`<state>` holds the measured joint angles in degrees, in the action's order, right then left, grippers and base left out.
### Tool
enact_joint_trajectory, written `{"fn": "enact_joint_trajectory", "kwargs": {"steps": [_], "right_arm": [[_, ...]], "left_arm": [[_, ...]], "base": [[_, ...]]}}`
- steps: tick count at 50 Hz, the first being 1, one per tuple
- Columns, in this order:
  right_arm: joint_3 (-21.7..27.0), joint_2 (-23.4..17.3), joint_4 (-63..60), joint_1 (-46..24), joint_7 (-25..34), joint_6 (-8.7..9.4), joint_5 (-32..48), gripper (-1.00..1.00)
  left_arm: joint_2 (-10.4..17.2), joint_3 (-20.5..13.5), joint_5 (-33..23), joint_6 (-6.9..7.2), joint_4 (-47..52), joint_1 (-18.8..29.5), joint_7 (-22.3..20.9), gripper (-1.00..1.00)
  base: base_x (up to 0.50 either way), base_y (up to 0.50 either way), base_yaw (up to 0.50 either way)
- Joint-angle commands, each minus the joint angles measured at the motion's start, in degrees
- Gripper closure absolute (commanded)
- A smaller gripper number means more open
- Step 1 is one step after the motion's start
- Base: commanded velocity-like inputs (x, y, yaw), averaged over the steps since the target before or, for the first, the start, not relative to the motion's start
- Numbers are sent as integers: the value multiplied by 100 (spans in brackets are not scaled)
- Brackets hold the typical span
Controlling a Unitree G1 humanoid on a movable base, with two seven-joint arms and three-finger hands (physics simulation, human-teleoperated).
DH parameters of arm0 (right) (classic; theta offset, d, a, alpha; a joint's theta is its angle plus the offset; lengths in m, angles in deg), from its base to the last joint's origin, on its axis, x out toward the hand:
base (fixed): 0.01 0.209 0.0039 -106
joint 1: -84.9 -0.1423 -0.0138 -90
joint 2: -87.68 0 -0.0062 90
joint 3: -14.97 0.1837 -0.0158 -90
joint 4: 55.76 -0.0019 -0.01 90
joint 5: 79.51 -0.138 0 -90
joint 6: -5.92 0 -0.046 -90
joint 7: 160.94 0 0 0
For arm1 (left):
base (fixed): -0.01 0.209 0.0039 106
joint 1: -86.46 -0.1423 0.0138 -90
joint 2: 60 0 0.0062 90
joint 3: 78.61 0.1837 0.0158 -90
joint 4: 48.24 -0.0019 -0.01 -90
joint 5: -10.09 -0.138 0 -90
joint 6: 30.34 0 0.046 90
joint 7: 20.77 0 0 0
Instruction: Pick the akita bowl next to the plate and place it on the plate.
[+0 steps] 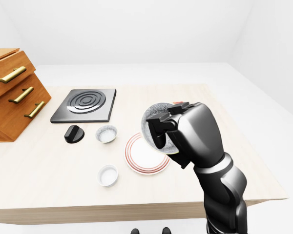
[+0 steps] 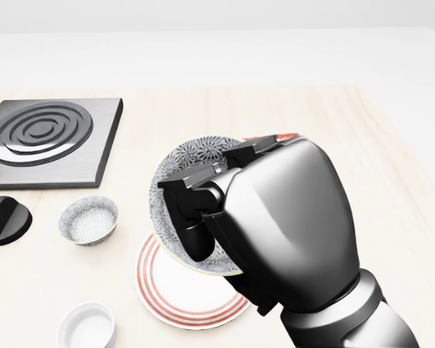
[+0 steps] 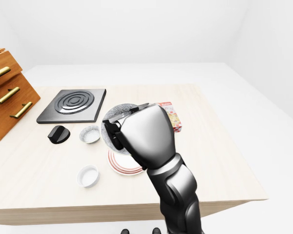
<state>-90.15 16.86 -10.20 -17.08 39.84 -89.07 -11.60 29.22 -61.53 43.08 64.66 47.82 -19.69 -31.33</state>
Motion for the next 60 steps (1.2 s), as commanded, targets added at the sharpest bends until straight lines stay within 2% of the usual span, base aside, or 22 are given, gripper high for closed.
{"fn": "enact_joint_trajectory", "kwargs": {"steps": [1,5,7,9,11,16,25,32,40,50,60], "right_arm": [[-735,315,208,565,-385,-1,442,100],[-872,332,483,748,-359,-1,278,100],[-777,225,644,636,-514,-1,340,100],[-734,243,792,660,-289,-1,92,100],[-609,168,933,521,-419,-1,156,100],[-750,143,1139,762,-233,-1,69,100],[-1001,133,1569,827,-542,-1,376,100],[-823,87,2238,636,-871,-1,650,100],[-703,18,2782,557,-1520,-1,1047,100],[-147,-9,3546,-118,-1865,-1,1073,100],[-326,-28,3733,147,-2187,-1,1270,100]], "left_arm": [[-11,14,-7,0,-1,-3,5,-100],[-15,15,-8,0,0,-3,7,-100],[-18,21,-14,0,-3,-2,4,-100],[-26,34,-21,0,-11,2,6,-100],[-33,55,-38,0,-8,7,15,-100],[-37,118,-84,0,-34,22,21,-100],[-31,173,-106,0,-99,36,33,-100],[-30,236,-127,0,-157,48,47,-100],[-30,253,-121,0,-138,41,58,-100],[-39,287,-144,0,-155,50,59,-100],[-37,299,-152,0,-188,49,53,-100]], "base": [[0,0,0],[0,0,0],[0,0,0],[0,0,0],[0,0,0],[0,0,0],[0,0,0],[0,0,0],[0,0,0],[0,0,0],[0,0,0]]}}
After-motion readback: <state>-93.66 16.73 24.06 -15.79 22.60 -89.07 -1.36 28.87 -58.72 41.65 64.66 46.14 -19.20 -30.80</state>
